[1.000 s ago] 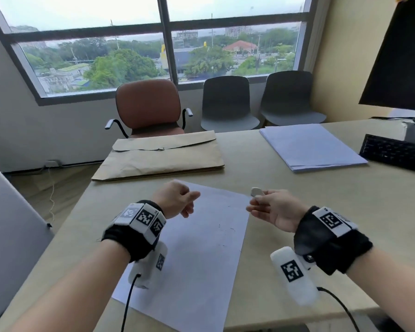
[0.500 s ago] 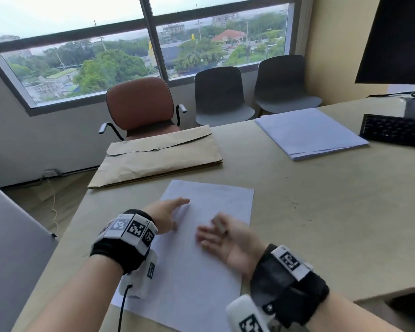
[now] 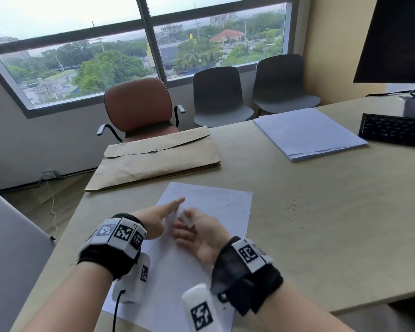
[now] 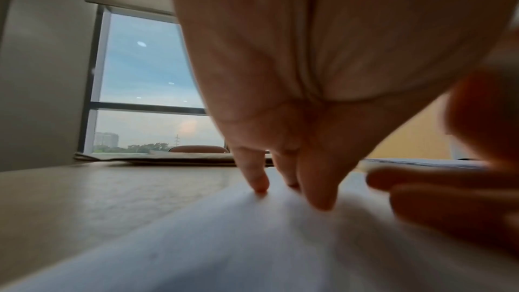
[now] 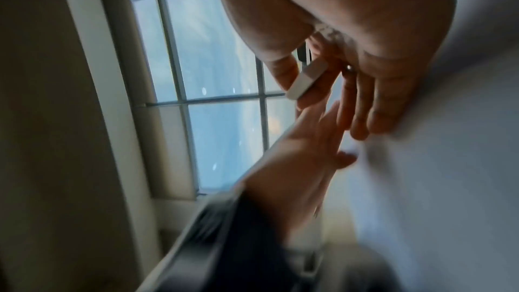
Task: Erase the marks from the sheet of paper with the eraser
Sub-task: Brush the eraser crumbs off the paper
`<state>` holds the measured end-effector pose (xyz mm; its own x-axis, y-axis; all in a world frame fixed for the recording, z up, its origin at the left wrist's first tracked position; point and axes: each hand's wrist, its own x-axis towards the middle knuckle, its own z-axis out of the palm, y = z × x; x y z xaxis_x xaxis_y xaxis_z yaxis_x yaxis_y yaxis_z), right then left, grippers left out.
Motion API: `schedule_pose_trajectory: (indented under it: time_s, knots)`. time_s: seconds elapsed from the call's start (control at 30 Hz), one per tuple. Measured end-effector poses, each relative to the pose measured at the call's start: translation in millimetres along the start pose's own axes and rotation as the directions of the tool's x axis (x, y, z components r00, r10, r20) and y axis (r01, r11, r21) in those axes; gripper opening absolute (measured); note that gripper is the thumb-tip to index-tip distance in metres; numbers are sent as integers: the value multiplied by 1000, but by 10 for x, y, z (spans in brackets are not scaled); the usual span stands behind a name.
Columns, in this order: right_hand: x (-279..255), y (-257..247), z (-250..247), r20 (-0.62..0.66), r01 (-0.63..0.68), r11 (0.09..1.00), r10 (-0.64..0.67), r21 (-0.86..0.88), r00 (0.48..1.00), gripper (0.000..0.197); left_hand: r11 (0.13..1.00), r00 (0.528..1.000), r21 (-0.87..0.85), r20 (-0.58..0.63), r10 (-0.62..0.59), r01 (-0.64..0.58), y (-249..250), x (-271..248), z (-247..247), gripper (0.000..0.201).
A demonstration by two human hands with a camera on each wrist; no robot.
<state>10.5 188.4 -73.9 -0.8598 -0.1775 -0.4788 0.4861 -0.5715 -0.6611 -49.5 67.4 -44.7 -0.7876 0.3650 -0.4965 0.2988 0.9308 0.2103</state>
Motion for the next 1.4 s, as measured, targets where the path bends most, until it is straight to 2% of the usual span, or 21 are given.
schedule_pose_trajectory:
  time_s: [0.07, 0.1, 0.2, 0.23, 0.27, 0.3, 0.4, 0.43, 0.5, 0.6, 0.7, 0.77, 0.83, 0.87, 0.93, 1.07, 1.13, 1.23, 1.33, 1.37, 1.4]
  knots:
    - [152, -197, -232, -240, 132, 986, -105, 101, 965, 28, 1000, 1000, -5, 15, 12, -12, -19, -1, -2, 86]
    - [196, -328, -377, -409, 236, 969, -188, 71, 893, 28, 1000, 1000, -6, 19, 14, -14, -26, 3, -1, 86]
    - [179, -680, -770, -809, 376, 901, -382, -218, 447, 44, 1000, 1000, -8, 27, 10, -10, -39, 27, 18, 86]
    - [127, -762, -816, -850, 428, 873, -397, -233, 347, 43, 1000, 1000, -3, 27, 7, -6, -42, 34, 24, 86]
    - [83, -811, -827, -846, 495, 835, -430, -240, 315, 37, 1000, 1000, 1, 27, 4, -4, -48, 42, 25, 86]
    - [30, -806, -757, -802, 563, 806, -454, -184, 389, 31, 1000, 1000, 3, 27, 3, -3, -57, 48, 27, 86]
    - [-142, -505, -370, -432, 462, 875, -365, 143, 825, 31, 1000, 1000, -3, 28, -2, 2, -62, 49, 25, 87]
    - [-184, -342, -249, -285, 333, 927, -277, 172, 918, 30, 1000, 1000, -2, 29, -4, 4, -54, 43, 22, 87]
    - [-269, 10, -73, -54, 95, 991, -90, 95, 994, 28, 1000, 1000, 5, 23, -5, 5, -39, 28, 15, 86]
    - [-356, 216, -119, -5, -40, 996, 41, 84, 999, 25, 1000, 1000, 14, 15, 0, 0, -15, 9, 14, 85]
    - [-351, -70, -517, -265, 151, 968, -94, 202, 960, 26, 1000, 1000, 14, 16, 2, -2, 2, -8, 17, 84]
    - [-405, -391, -798, -526, 369, 918, -246, 143, 814, 24, 1000, 1000, 13, 18, 12, -12, 4, -15, 19, 82]
    - [-504, -614, -966, -641, 505, 861, -358, 54, 679, 23, 1000, 1000, 13, 18, 16, -17, 5, -16, 21, 81]
    - [-536, -662, -1014, -628, 533, 845, -386, 54, 676, 23, 1000, 1000, 18, 15, 17, -17, 12, -16, 19, 82]
    - [-602, -636, -986, -508, 494, 855, -359, 157, 783, 24, 999, 1000, 27, 16, 22, -22, 29, -19, 16, 82]
    - [-654, -235, -621, -217, 205, 950, -155, 234, 964, 28, 1000, 1000, 16, 20, 14, -14, 74, -47, 9, 82]
    - [-651, 41, -439, -74, 28, 982, -14, 186, 997, 28, 1000, 1000, 12, 17, 11, -11, 82, -57, 6, 83]
    - [-639, 279, -349, 64, -173, 980, 167, 102, 984, 25, 1000, 1000, 9, 14, 4, -5, 83, -63, 11, 82]
    - [-528, 83, -532, -186, 70, 975, -31, 211, 982, 28, 1000, 1000, 8, 30, 1, -2, 79, -54, 11, 81]
    - [-491, -63, -638, -354, 233, 960, -165, 157, 921, 29, 1000, 999, 13, 36, -1, 1, 82, -55, 8, 81]
    - [-489, -227, -740, -512, 365, 930, -295, 38, 807, 30, 1000, 999, 21, 46, -5, 4, 88, -56, 3, 81]
